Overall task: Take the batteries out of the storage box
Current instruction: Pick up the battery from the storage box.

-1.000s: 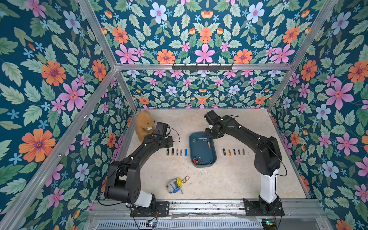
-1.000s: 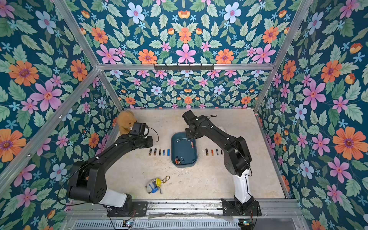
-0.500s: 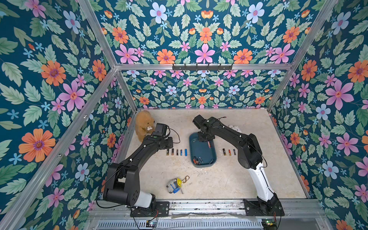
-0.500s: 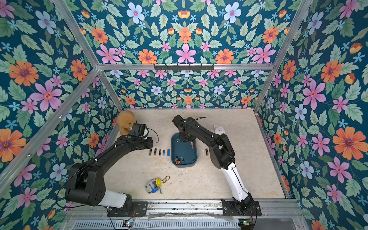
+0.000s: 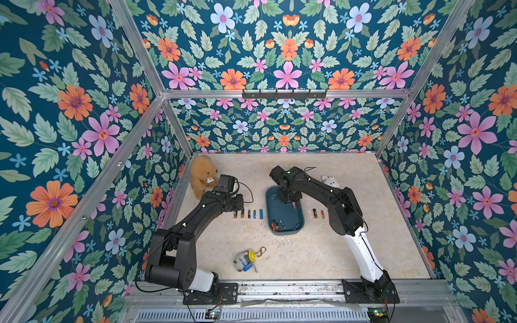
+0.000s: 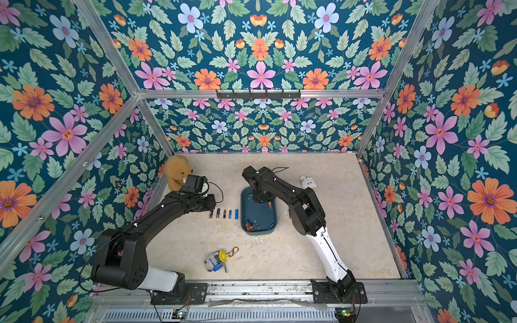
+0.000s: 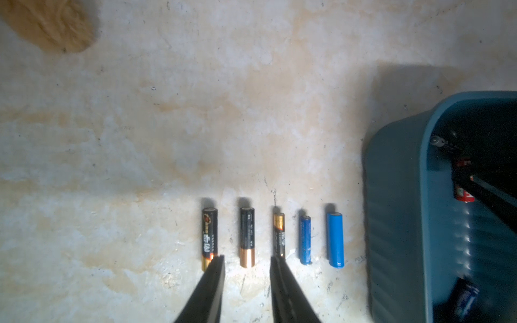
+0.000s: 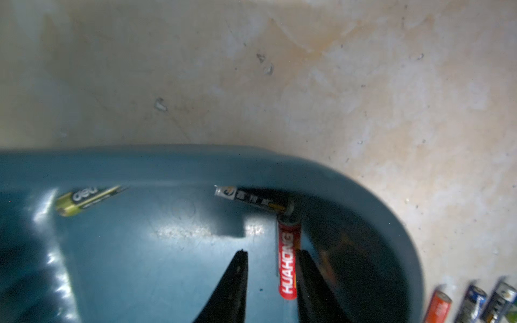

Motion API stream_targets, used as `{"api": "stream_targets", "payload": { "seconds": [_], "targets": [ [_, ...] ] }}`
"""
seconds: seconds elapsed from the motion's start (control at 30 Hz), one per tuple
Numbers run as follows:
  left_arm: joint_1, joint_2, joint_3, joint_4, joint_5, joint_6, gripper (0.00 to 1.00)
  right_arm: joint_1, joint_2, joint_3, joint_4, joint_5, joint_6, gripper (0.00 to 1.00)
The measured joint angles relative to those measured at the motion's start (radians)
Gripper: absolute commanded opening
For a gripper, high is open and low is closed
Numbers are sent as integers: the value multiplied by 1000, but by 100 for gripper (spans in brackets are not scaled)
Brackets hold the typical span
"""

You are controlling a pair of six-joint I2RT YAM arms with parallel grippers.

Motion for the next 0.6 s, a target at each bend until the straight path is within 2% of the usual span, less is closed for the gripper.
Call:
{"api": "stream_targets", "payload": {
  "seconds": [0.3, 0.6],
  "targets": [
    [-1, -3, -6, 2, 1, 0, 34, -4, 16, -6, -11, 3, 18, 35],
    [-1, -4, -10, 3, 1, -2, 34, -13, 5, -34, 8, -50, 18, 34]
  ]
}}
